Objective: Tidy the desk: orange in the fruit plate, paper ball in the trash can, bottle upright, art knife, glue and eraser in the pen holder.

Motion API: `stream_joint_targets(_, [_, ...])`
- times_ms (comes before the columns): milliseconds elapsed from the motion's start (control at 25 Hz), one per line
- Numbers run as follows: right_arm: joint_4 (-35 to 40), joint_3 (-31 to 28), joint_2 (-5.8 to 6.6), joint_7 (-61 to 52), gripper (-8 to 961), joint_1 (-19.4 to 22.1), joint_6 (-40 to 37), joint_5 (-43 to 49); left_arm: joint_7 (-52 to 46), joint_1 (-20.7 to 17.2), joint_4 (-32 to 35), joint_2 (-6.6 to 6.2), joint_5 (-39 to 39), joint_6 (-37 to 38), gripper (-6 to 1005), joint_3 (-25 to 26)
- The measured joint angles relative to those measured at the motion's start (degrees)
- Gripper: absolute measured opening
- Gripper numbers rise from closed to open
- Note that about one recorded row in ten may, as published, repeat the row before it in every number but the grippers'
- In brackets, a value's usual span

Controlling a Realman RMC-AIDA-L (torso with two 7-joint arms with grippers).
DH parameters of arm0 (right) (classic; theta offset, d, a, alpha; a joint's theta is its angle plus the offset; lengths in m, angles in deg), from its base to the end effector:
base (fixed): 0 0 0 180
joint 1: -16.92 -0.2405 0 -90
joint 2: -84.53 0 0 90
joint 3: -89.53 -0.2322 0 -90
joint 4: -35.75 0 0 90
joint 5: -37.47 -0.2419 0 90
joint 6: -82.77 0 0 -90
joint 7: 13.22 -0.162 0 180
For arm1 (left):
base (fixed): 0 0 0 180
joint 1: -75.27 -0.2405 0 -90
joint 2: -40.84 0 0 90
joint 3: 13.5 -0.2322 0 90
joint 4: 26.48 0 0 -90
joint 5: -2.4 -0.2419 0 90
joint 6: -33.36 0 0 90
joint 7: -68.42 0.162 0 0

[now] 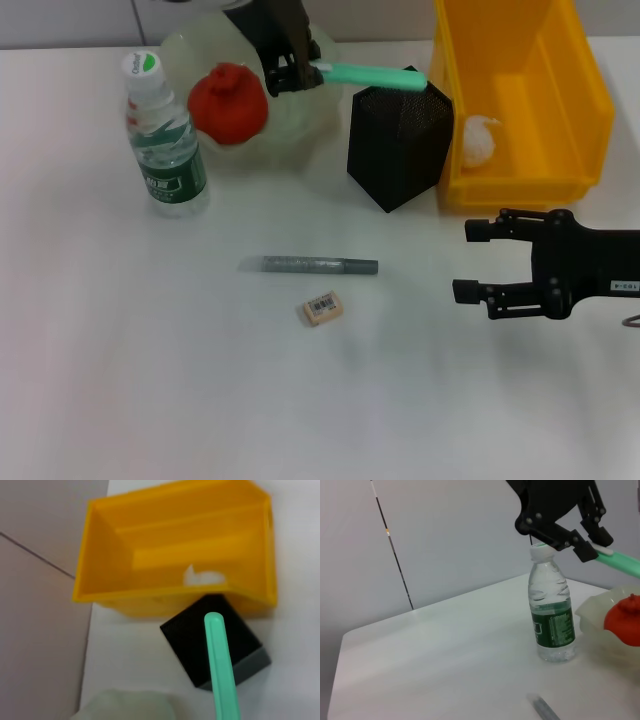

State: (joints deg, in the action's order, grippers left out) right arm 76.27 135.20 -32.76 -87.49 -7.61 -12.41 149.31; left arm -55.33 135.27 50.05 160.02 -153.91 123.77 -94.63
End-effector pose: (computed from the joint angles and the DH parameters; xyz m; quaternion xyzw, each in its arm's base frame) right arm 0.2702 0.3186 0.0051 -0.9545 0.1672 0.2279 0.0955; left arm -0.0012 0.4165 0.0003 -0.9478 0.0808 0.2372 0.1973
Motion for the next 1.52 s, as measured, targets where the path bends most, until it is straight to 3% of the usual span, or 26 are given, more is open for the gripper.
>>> stream_joint_targets(320, [0.17, -0.06, -0.2, 0.06, 823, 0.45, 0.0, -0.05, -2.25, 3.95, -0.76, -0.01, -5.76, -0.8, 282, -10.42])
stream_joint_targets(720, [0.18, -0.06, -0.7, 0.52, 823, 0.07, 0.01, -0.15, -2.97, 5.0, -3.99, -0.01, -7.8, -5.48, 300, -18.26])
stream_joint_targets(1520, [-0.21, -0.06, -1.54, 0.89, 824, -1.22, 0.01, -0.95, -2.78, 5.25, -7.62, -0.01, -8.04, -9.44, 337, -23.24])
